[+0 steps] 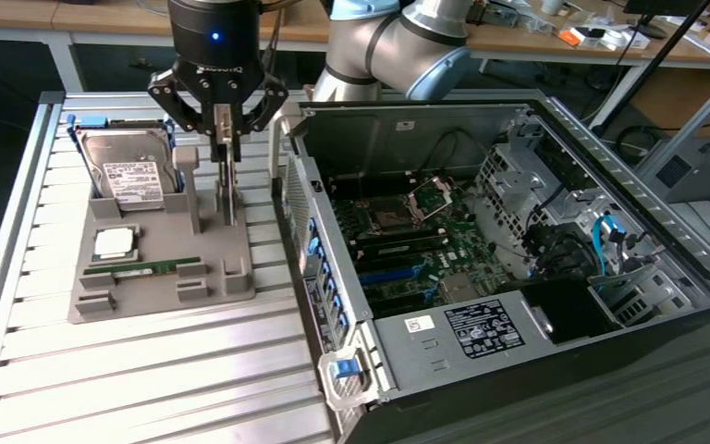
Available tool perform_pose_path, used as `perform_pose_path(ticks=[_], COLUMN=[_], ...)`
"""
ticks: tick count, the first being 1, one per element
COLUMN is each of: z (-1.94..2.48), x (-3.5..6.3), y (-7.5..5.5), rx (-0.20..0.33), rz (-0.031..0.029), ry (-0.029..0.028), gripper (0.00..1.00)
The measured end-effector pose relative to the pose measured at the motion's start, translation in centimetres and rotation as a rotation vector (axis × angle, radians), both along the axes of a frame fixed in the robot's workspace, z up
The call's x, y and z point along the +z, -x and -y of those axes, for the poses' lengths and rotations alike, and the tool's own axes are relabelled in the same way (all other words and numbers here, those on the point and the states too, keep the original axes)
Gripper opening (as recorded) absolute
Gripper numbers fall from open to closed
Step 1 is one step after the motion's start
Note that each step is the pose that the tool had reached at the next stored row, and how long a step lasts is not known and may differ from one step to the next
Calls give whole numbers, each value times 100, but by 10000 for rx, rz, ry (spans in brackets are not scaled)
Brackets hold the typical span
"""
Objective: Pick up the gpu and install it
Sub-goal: 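Pick up the gpu and move the gpu toward the slot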
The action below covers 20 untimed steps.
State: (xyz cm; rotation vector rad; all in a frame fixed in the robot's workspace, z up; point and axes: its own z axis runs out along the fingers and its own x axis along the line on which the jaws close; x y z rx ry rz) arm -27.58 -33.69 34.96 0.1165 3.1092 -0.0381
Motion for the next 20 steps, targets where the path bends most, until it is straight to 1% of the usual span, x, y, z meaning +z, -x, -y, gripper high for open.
perform_pose_path(ticks=[20], z=[0], x=[122], y=[0], rx=[0], rz=[1], ry=[-1], gripper=[27])
